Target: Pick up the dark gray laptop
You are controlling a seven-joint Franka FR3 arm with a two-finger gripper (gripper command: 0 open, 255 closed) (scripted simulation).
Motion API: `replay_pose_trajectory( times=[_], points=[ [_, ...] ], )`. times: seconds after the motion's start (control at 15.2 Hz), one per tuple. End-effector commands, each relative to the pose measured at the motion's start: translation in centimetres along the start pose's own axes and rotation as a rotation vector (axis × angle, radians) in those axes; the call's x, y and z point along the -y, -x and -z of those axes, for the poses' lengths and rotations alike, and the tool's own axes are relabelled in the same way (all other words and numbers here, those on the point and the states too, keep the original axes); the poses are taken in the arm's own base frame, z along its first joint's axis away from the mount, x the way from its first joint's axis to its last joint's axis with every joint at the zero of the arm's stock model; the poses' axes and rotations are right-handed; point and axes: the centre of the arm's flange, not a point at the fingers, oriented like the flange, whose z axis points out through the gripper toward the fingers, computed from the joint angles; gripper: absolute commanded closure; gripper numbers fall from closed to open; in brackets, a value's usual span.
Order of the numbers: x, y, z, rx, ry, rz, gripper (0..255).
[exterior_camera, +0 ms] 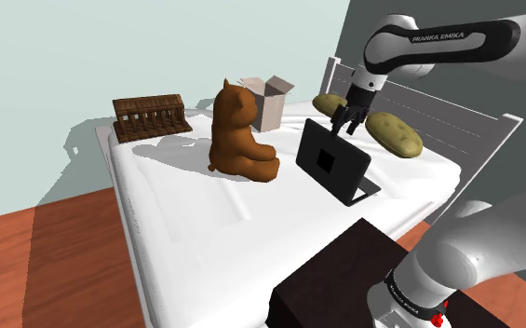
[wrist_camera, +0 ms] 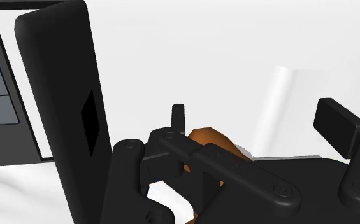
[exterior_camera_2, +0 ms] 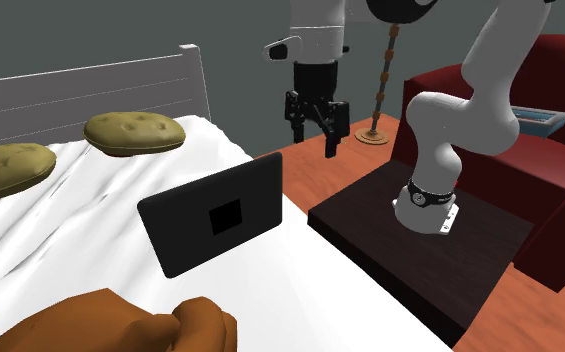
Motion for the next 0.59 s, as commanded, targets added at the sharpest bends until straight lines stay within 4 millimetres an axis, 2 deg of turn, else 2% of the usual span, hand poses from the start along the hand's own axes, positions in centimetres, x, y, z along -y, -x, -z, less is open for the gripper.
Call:
replay_pose_trajectory(
  times=[0.0, 0.53],
  points=[
    [-2.0, -1.9, -1.0, 0.002, 0.002, -0.003, 0],
    [-10.0, -7.9, -4.5, 0.011, 0.007, -0.019, 0]
  ],
)
